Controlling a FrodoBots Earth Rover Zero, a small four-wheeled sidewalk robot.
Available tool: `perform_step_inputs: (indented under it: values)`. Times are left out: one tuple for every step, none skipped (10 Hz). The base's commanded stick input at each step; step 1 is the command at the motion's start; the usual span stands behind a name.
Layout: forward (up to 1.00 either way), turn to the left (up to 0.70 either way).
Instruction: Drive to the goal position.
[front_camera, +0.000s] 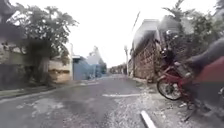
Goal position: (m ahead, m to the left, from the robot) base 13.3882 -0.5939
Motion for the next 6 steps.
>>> perform_step_inputs:
  values:
    - [0.50, 0.00]
    - [0.50, 0.00]
    - [0.50, 0.00]
    - [0.50, 0.00]
    - [0.50, 0.00]
    - [0.50, 0.00]
